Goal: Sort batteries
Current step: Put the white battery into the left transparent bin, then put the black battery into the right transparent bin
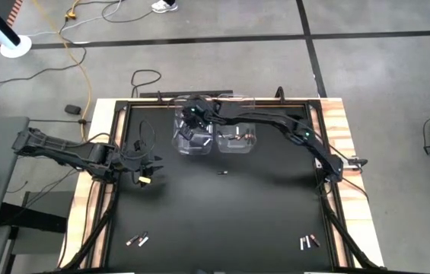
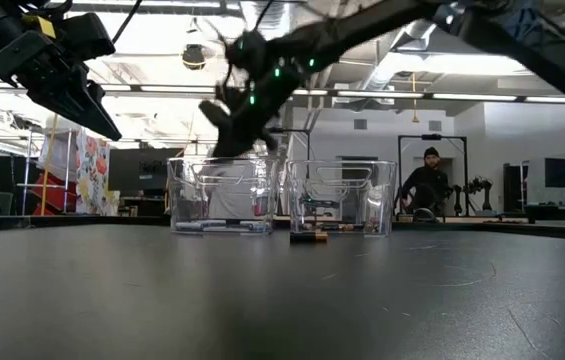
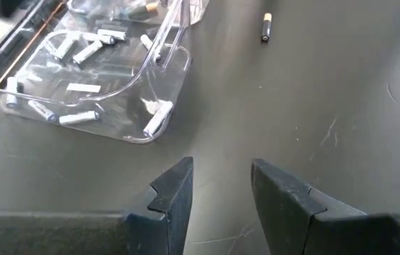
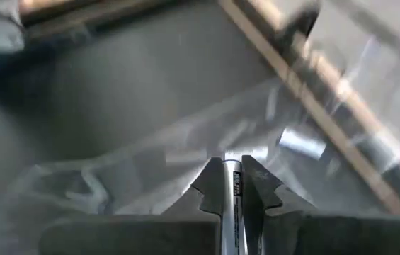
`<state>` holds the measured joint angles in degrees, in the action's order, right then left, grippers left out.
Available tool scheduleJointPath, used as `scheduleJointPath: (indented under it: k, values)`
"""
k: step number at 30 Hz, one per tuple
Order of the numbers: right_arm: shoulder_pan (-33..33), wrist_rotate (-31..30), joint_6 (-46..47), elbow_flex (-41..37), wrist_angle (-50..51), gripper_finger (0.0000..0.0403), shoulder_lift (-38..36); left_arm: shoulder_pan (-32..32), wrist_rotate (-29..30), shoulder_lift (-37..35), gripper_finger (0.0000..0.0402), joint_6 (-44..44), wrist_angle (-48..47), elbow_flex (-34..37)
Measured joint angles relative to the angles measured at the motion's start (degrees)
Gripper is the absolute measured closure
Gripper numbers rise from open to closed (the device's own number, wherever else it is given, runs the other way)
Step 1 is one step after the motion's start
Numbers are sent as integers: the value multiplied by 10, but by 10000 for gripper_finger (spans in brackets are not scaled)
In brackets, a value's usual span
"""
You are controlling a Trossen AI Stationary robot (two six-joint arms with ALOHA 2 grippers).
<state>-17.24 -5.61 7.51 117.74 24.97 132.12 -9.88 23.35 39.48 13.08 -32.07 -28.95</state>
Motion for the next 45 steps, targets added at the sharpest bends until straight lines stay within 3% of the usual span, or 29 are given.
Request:
scheduleJointPath:
  k: [4, 12, 29, 45]
  values:
    - [-19, 41, 36, 6, 29, 370, 33, 0, 0, 0, 262, 12, 0, 0]
    - [-27, 43, 47, 6, 52, 365, 50, 0, 0, 0, 262, 17, -2, 0]
    - [-27, 44, 45, 6, 49, 273, 50, 0, 0, 0, 262, 17, -2, 0]
    - [-27, 44, 45, 6, 80, 266, 24, 0, 0, 0, 262, 17, -2, 0]
